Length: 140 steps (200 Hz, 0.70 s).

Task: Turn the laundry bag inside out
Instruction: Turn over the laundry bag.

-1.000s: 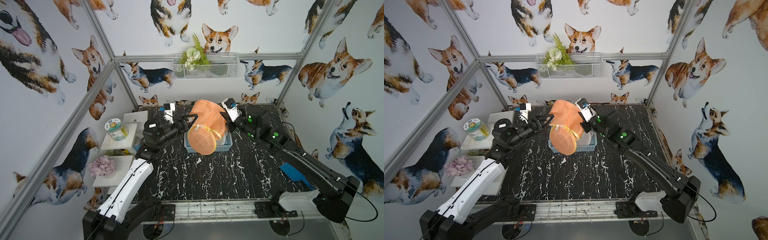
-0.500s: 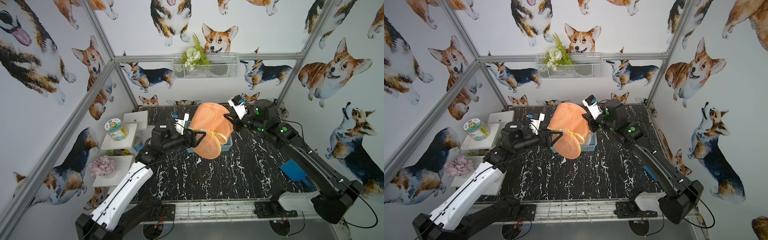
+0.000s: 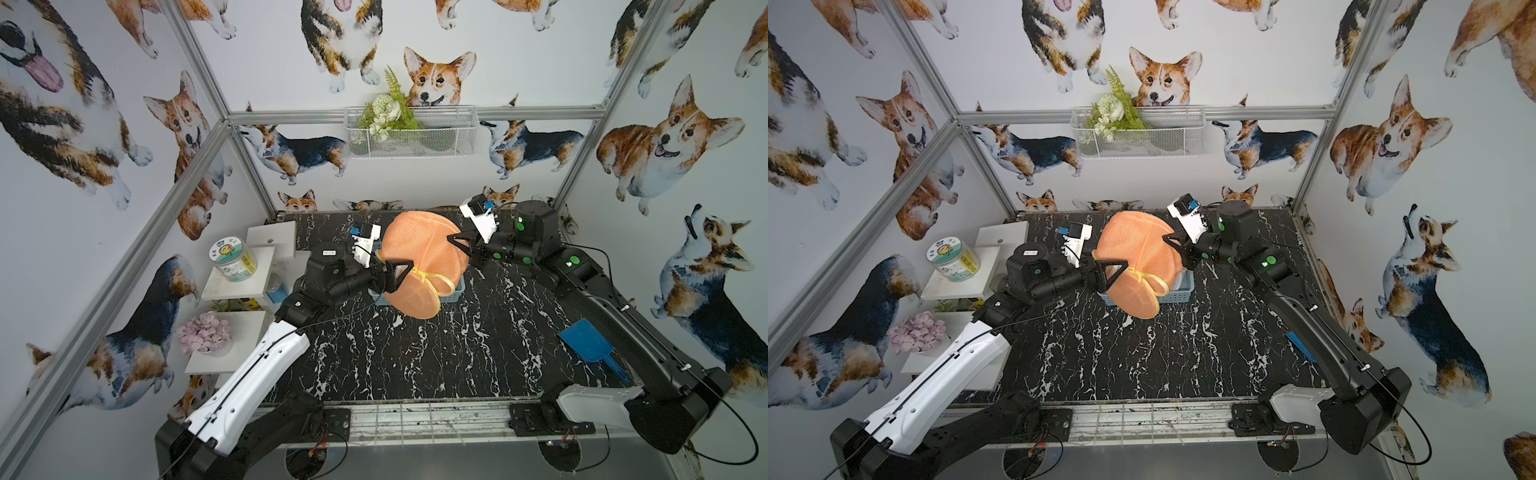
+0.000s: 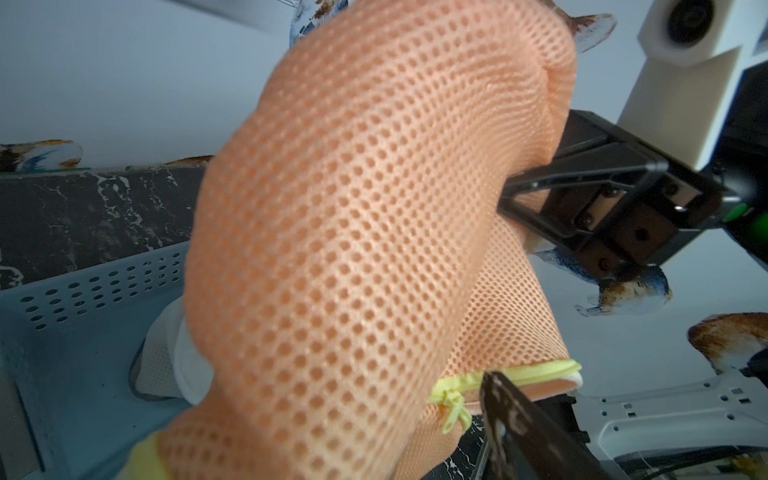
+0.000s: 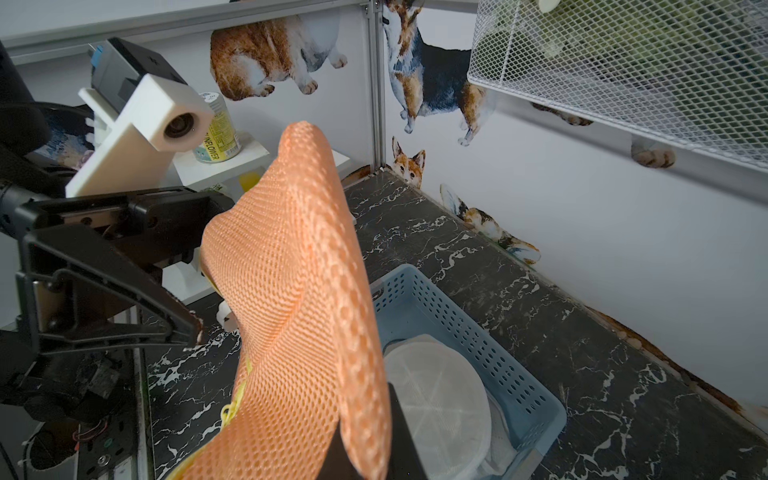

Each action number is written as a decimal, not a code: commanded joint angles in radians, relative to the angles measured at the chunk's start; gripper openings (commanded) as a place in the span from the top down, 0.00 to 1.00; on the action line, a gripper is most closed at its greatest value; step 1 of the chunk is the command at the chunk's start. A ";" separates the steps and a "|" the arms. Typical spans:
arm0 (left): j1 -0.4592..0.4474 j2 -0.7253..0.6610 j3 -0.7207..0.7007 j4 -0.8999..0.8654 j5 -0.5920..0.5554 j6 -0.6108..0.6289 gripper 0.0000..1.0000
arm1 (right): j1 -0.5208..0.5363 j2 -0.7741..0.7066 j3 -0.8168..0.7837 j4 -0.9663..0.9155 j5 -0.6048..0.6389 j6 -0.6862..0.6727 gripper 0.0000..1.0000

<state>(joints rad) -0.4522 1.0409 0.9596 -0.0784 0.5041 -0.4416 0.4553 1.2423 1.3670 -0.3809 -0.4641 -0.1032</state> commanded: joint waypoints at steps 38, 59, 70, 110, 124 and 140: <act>0.000 0.008 -0.019 0.084 0.157 -0.003 0.24 | -0.064 0.016 -0.004 0.056 -0.206 0.064 1.00; 0.000 0.010 -0.033 0.119 0.160 -0.022 0.25 | -0.063 0.032 -0.002 0.066 -0.251 0.074 1.00; -0.001 0.012 -0.042 0.148 0.171 -0.042 0.25 | -0.063 0.034 -0.007 0.079 -0.266 0.085 1.00; 0.000 0.013 -0.045 0.160 0.187 -0.057 0.49 | -0.064 0.046 -0.016 0.102 -0.255 0.108 1.00; 0.000 0.011 -0.047 0.155 0.189 -0.061 0.61 | -0.065 0.051 -0.011 0.101 -0.244 0.115 1.00; -0.001 0.009 -0.048 0.155 0.198 -0.072 0.79 | -0.064 0.055 -0.015 0.115 -0.229 0.133 1.00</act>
<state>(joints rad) -0.4522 1.0546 0.9146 0.0330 0.6743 -0.5007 0.3920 1.2919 1.3514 -0.3275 -0.6983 -0.0078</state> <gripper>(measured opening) 0.320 0.095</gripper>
